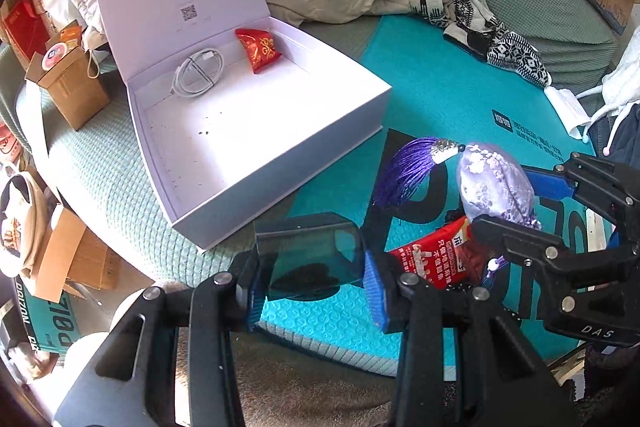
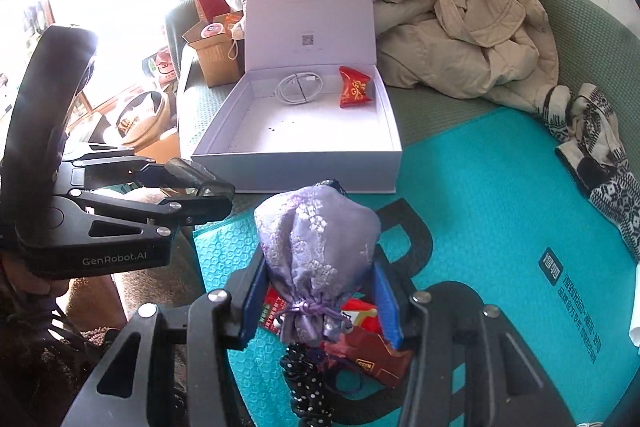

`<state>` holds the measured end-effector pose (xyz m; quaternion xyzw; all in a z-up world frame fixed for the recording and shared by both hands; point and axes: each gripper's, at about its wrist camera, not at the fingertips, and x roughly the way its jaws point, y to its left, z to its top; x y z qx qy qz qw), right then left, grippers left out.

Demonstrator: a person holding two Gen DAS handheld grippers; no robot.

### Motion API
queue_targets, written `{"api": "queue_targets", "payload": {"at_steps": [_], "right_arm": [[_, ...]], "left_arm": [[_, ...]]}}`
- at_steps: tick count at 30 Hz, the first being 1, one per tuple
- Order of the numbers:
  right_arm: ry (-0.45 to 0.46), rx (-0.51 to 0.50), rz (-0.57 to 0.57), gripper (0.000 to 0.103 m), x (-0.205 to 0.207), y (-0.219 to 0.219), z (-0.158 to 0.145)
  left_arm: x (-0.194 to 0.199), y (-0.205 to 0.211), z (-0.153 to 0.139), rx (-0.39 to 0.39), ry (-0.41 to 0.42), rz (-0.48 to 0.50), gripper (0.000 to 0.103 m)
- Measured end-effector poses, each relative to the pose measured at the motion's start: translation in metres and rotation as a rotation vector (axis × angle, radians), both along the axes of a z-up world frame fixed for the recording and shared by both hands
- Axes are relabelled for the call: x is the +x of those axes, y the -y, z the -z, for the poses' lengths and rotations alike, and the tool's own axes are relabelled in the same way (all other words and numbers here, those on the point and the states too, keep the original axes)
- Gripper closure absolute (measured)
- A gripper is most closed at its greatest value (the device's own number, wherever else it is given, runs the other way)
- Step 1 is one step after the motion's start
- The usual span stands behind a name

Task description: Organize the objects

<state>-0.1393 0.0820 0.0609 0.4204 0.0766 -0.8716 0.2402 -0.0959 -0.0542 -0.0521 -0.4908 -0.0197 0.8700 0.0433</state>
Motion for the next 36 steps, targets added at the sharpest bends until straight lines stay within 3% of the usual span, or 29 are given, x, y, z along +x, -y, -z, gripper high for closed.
{"api": "queue_targets", "payload": {"at_steps": [17,36], "right_arm": [[-0.077,-0.016,-0.059,0.055,-0.007,0.028,-0.037],[-0.145,-0.008,-0.055,0.055,-0.044,0.035,-0.07]], "left_arm": [[0.016,0.041,-0.048,-0.041,-0.054,-0.082,0.064],[-0.018,0.054,-0.098,-0.085,-0.107,-0.07,0.064]]}}
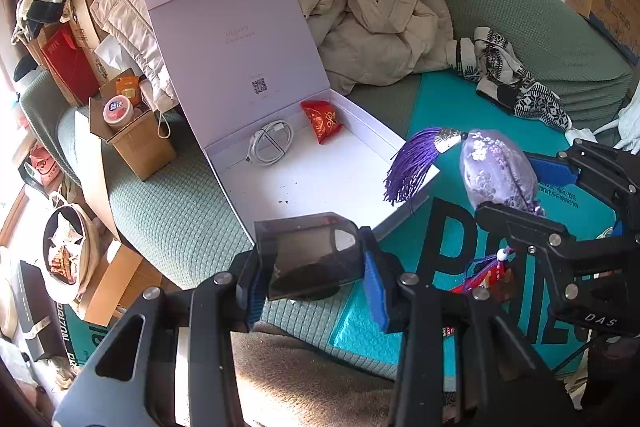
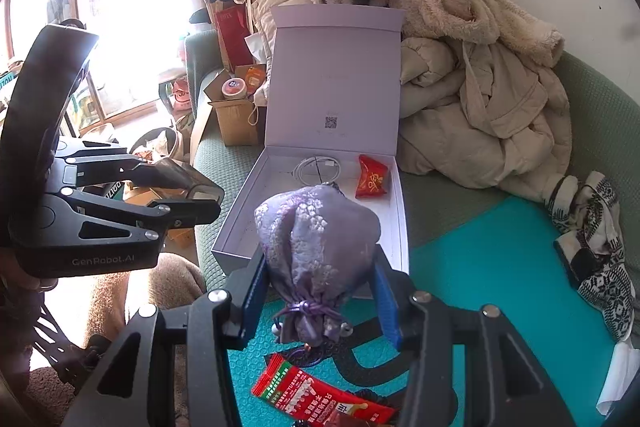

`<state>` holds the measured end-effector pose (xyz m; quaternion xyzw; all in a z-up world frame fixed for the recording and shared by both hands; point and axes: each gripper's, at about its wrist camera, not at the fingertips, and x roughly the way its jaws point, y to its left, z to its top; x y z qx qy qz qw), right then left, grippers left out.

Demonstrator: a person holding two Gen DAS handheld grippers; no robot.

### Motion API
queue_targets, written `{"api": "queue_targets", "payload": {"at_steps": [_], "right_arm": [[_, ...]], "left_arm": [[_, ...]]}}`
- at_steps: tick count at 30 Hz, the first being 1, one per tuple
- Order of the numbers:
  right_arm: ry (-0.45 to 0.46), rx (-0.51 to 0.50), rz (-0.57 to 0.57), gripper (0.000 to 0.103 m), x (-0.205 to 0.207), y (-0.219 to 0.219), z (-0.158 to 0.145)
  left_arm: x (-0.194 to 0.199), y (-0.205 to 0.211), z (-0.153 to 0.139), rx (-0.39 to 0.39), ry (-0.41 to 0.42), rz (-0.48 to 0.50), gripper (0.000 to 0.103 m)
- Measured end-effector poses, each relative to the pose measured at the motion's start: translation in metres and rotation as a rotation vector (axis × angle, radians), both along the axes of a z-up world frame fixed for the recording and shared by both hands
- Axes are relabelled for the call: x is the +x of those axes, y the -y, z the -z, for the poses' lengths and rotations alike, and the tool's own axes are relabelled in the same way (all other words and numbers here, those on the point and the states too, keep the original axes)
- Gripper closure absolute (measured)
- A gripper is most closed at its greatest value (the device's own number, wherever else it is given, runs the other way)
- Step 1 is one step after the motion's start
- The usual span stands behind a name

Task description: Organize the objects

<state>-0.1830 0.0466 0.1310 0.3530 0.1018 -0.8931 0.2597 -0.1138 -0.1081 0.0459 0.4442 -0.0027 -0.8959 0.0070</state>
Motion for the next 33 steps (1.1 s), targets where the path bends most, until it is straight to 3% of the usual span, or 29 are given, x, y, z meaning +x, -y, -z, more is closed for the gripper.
{"api": "queue_targets", "payload": {"at_steps": [17,33], "right_arm": [[0.011,0.013,-0.008,0.055,-0.056,0.007,0.007],[0.077,0.026,-0.009,0.055,-0.122,0.016,0.046]], "left_arm": [[-0.065,0.015,0.007,0.002,0.025,0.014,0.064],[-0.136,0.039,0.056,0.018,0.116,0.016,0.064]]}}
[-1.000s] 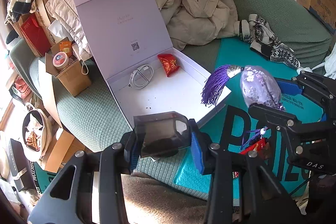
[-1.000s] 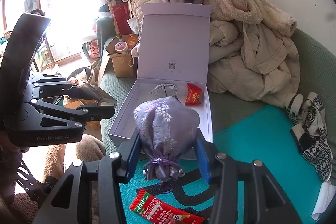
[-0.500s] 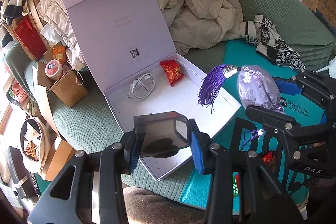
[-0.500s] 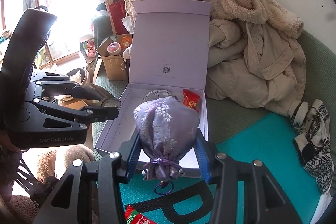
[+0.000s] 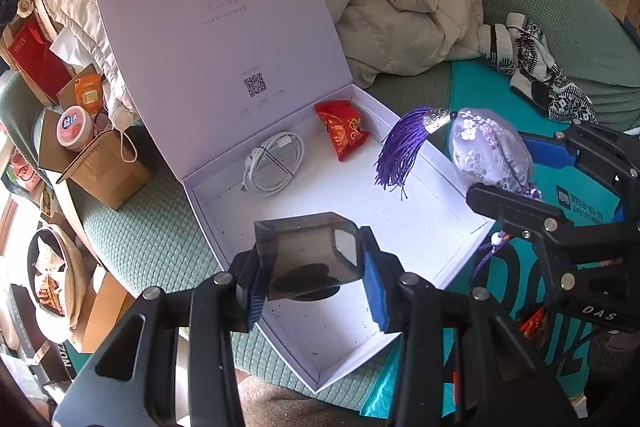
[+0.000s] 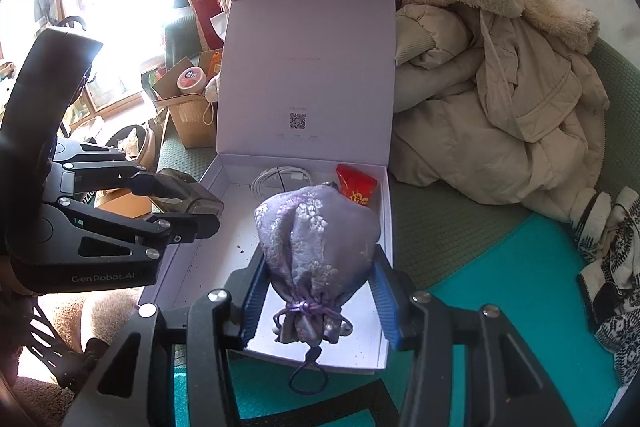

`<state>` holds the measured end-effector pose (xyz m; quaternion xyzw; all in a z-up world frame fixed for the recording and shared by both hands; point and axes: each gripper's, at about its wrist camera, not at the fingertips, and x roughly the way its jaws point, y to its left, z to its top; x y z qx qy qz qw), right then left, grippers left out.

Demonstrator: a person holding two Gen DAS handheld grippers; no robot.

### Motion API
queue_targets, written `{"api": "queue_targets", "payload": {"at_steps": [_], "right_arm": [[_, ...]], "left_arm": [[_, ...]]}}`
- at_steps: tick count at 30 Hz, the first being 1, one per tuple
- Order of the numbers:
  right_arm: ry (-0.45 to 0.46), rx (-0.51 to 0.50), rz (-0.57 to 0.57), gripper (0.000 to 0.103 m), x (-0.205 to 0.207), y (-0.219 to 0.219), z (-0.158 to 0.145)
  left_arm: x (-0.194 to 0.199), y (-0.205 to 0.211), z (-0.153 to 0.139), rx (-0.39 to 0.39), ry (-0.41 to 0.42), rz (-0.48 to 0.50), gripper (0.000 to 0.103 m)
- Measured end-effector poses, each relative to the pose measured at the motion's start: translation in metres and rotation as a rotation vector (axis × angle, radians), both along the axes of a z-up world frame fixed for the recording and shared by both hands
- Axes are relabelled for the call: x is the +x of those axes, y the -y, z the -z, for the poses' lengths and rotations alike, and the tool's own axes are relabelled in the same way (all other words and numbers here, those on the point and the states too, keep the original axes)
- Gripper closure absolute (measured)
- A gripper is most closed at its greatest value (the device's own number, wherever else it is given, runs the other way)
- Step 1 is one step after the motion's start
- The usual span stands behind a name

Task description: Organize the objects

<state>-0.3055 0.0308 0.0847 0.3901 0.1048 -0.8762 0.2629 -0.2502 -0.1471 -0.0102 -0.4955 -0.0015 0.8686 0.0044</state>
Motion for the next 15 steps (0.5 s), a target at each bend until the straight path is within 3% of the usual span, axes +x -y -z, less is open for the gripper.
{"api": "queue_targets", "payload": {"at_steps": [15], "right_arm": [[0.044,0.011,-0.004,0.055,-0.051,0.014,0.04]], "left_arm": [[-0.061,0.018,0.048,0.016,0.051,-0.027,0.064]]}}
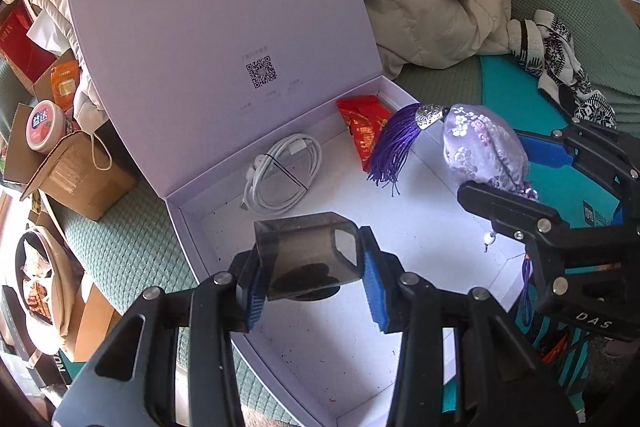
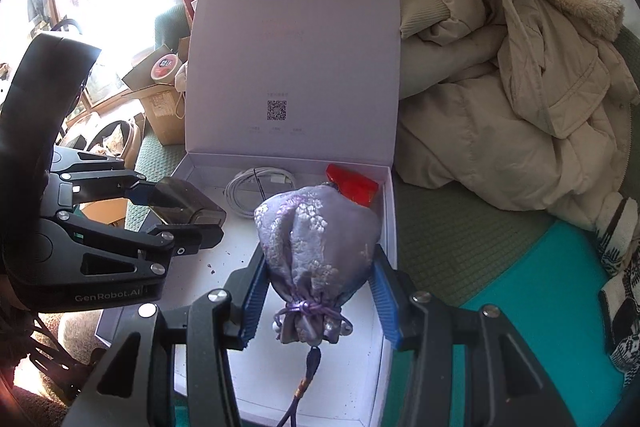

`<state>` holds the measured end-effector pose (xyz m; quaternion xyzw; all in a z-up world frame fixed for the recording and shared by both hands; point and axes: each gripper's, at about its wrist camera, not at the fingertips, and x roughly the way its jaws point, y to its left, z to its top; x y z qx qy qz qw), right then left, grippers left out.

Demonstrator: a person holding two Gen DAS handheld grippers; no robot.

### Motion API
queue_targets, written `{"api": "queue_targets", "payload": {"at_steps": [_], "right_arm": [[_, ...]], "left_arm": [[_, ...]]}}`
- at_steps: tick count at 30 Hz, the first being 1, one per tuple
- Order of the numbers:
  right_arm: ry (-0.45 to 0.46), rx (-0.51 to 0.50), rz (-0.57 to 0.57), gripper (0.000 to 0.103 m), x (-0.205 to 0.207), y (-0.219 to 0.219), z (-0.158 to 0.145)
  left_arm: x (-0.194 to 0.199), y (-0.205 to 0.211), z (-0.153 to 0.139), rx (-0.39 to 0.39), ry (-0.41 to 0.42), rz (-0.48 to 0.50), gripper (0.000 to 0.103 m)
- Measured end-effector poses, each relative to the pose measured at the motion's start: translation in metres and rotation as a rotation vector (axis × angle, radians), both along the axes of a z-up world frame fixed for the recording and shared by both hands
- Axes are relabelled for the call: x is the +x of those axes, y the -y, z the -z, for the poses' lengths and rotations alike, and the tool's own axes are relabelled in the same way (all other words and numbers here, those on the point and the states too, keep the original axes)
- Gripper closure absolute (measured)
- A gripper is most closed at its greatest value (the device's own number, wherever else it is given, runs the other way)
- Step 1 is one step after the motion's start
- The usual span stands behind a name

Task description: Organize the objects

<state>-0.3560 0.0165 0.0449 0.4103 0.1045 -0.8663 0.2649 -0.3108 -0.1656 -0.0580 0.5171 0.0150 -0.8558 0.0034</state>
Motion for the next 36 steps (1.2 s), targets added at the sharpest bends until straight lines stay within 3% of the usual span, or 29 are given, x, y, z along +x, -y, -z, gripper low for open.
{"api": "queue_targets", "payload": {"at_steps": [14,36], "right_arm": [[0.06,0.016,0.021,0.055,-0.026,0.006,0.033],[0.092,0.064,0.037,0.05,-0.037,0.012,0.046]], "left_arm": [[-0.033,0.01,0.047,0.027,0.044,-0.01,0.064],[-0.061,0.017,0.073,0.079,0.089,-0.063,0.063]]}}
